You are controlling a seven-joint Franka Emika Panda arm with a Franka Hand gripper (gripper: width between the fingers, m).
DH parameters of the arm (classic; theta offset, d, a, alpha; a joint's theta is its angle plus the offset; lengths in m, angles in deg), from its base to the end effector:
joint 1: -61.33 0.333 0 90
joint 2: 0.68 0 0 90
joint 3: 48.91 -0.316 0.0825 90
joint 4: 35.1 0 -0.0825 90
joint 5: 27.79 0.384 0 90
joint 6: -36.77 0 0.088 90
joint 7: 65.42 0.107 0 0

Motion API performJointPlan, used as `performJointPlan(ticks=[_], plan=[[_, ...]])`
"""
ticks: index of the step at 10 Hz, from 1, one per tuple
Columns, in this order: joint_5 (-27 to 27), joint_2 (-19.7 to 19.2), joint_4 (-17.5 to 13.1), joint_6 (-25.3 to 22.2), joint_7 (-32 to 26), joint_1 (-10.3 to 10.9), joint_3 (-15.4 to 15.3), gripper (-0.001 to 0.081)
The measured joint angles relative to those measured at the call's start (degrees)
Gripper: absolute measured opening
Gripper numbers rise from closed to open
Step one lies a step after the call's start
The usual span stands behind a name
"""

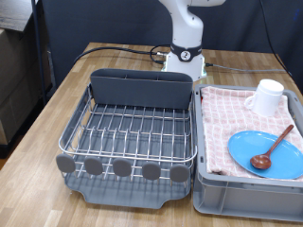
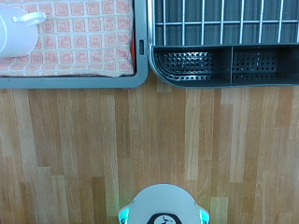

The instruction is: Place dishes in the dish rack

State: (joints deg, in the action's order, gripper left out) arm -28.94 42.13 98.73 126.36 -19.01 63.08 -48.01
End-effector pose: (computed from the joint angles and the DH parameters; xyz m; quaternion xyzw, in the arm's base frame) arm 0.3165 0.0011 0.5873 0.9228 -0.3851 -0.0096 0.0093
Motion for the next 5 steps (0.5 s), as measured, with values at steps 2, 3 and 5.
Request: performJointPlan(ticks=[2,3,5], plan=[[0.35,-0.66,0.1,1.28,1.36,0.01,-0.25,0.0803],[1.32,-1.77,0.3,3.1,3.17,0.07,-0.94,0.0803],[3.76,-4.68,0.5,7.69,7.42,0.31,-3.08,0.0803]])
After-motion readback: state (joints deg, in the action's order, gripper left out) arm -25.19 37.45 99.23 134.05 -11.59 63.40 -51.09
